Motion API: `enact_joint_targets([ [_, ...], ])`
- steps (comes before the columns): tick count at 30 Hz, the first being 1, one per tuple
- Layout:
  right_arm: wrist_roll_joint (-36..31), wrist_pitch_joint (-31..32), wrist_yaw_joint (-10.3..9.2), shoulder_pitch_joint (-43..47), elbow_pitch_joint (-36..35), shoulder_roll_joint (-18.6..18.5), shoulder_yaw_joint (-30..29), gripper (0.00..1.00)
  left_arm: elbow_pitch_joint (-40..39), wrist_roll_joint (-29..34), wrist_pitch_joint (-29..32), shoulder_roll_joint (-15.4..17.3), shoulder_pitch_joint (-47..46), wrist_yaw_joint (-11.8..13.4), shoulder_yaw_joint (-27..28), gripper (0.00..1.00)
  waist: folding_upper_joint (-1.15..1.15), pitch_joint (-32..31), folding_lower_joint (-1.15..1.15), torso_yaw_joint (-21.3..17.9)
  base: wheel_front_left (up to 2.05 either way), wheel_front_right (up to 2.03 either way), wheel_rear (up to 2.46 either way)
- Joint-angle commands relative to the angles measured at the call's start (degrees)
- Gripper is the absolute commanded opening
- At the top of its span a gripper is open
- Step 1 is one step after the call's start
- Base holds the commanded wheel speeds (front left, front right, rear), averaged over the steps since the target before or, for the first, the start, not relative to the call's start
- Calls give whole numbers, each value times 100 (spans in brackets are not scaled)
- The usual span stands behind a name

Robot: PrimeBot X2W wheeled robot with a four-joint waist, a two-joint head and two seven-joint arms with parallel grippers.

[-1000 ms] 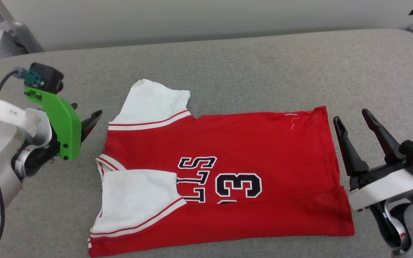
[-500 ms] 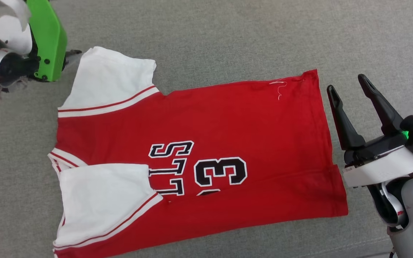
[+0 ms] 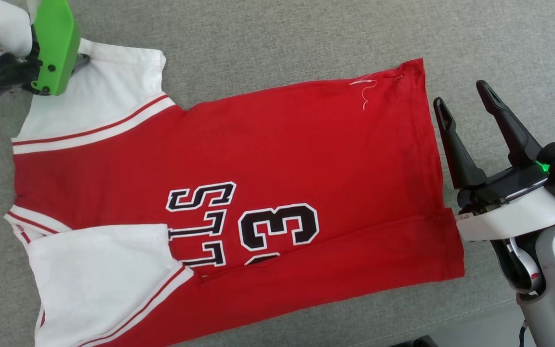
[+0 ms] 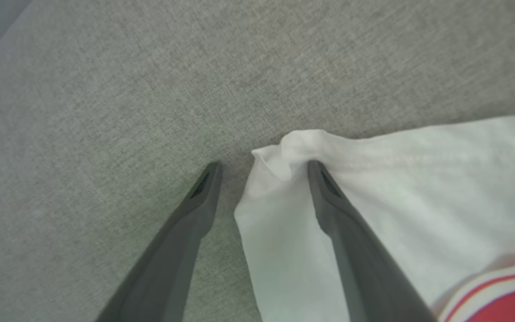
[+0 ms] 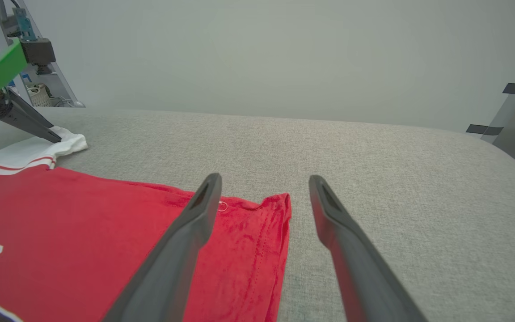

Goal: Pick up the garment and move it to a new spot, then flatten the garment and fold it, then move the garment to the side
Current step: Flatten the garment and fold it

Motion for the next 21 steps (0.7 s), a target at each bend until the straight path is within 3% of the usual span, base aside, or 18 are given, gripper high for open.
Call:
enact_joint_targets([
  [1,62,-55,-4,-103,18,-36,1,100,102,24,85,-58,226,-19,-183,37,0,41,-1,-44,0,0,0],
  [2,73,-61,-4,-108,22,-50,-16,100,104,12,116,-51,266,-31,-222,0,0,23,-1,-34,0,0,0],
  [9,111,-6,-4,-210,2,-197,-234,100,13,-61,-147,-40,438,-60,-312,0,0,-237,-1,125,0,0,0],
  [12,133,219,-4,-391,4,-437,-309,100,-50,4,-490,-84,407,-63,-314,0,0,-405,-1,252,0,0,0],
  [16,440,1037,-4,-785,93,-974,-60,100,-197,38,-941,-213,358,-64,-316,0,0,-598,-1,457,0,0,0],
  [21,1208,2508,-4,-1516,367,-1711,655,100,-405,145,-1384,-334,329,-65,-407,0,0,-789,-1,698,0,0,0],
])
